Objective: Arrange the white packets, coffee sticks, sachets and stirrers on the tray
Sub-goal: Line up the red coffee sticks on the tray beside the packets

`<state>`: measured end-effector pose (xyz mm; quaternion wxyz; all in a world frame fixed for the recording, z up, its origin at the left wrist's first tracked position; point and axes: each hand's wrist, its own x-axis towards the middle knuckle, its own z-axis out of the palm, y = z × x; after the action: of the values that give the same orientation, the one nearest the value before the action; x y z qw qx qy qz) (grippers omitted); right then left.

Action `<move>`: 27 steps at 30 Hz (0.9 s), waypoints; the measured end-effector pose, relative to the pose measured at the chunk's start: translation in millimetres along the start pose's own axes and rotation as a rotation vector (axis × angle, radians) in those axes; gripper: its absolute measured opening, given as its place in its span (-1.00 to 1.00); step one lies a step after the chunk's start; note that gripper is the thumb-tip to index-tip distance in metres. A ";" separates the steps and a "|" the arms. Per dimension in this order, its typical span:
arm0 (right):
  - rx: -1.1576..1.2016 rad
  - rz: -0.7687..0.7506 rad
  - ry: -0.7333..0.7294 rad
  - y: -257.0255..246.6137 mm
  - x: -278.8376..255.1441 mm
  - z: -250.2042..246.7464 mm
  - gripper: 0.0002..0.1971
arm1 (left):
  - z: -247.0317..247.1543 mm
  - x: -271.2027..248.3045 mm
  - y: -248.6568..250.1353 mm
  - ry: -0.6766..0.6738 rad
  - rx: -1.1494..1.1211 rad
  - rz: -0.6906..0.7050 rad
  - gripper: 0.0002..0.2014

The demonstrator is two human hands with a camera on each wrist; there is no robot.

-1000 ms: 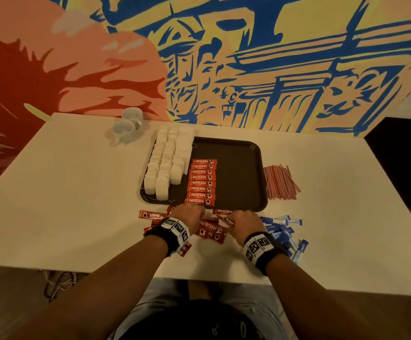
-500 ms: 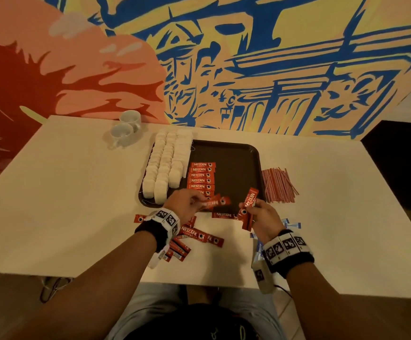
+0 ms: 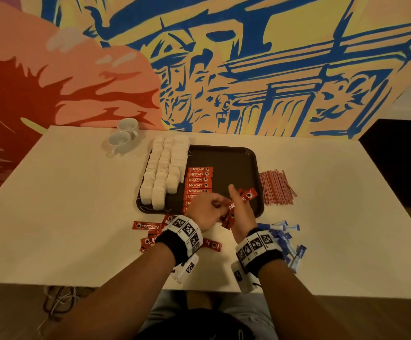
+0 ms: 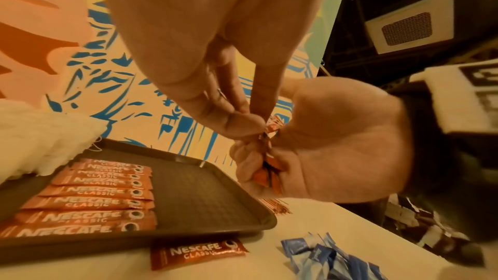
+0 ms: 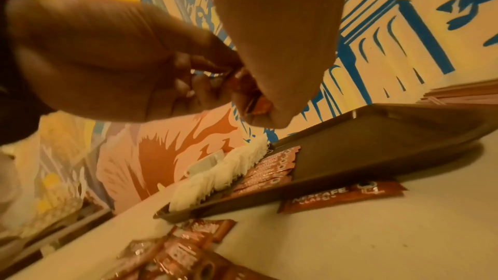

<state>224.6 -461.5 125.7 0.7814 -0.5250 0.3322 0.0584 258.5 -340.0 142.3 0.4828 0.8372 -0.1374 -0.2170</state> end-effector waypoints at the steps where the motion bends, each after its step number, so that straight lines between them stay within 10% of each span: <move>1: -0.052 -0.015 0.036 3.7 3.2 -5.0 -0.46 | 2.4 -1.2 -1.3 -0.043 0.026 0.012 -0.74; 8: -0.014 -0.024 0.131 6.3 8.5 -45.7 -0.89 | 11.7 -1.4 -26.9 -0.068 0.342 -0.015 -0.73; 14: -0.174 -0.090 0.148 11.4 5.0 -67.0 -0.89 | 31.6 0.0 -45.9 -0.194 0.762 -0.075 -0.65; 27: -0.635 -0.215 0.060 29.0 4.2 -69.7 -0.90 | 44.6 -0.6 -58.5 -0.123 0.824 -0.081 -0.73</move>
<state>183.3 -509.6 84.7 0.5702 -0.7759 0.2630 0.0606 237.0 -344.1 72.0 0.0893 0.9506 -0.2081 -0.2123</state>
